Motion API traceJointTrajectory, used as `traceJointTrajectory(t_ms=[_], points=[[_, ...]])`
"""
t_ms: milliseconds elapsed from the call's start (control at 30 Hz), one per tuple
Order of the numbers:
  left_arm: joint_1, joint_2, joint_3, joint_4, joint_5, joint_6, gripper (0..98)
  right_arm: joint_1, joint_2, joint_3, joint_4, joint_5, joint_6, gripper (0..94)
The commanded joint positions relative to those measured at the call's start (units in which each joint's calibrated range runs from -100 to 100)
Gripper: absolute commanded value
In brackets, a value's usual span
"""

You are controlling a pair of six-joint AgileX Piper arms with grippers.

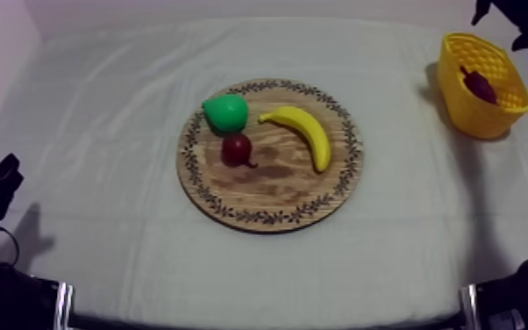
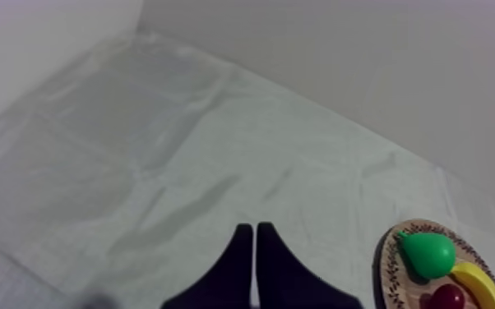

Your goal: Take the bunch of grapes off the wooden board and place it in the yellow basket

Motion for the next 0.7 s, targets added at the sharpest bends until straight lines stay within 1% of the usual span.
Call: traceJointTrajectory(t_ms=[0,100,233,400,500,667], points=[[-0.03,0.05,0.0,0.01,-0.01,0.01,0.1,-0.38,-8.24,3.82,-0.43,-0.25,1.01,56.7],[-0.03,0.05,0.0,0.01,-0.01,0.01,0.1,-0.96,-15.65,7.79,-1.61,-0.54,2.67,50.2],[-0.03,0.05,0.0,0.01,-0.01,0.01,0.1,-2.62,-25.11,12.82,-2.55,-0.63,4.68,34.7],[-0.03,0.05,0.0,0.01,-0.01,0.01,0.1,-4.82,-36.28,19.37,-2.75,-1.01,5.43,18.3],[-0.03,0.05,0.0,0.01,-0.01,0.01,0.1,-6.39,-43.8,24.82,-2.13,-3.11,5.17,13.7],[-0.03,0.05,0.0,0.01,-0.01,0.01,0.1,-9.9,-57.68,37.16,-0.05,-9.4,3.66,9.7]])
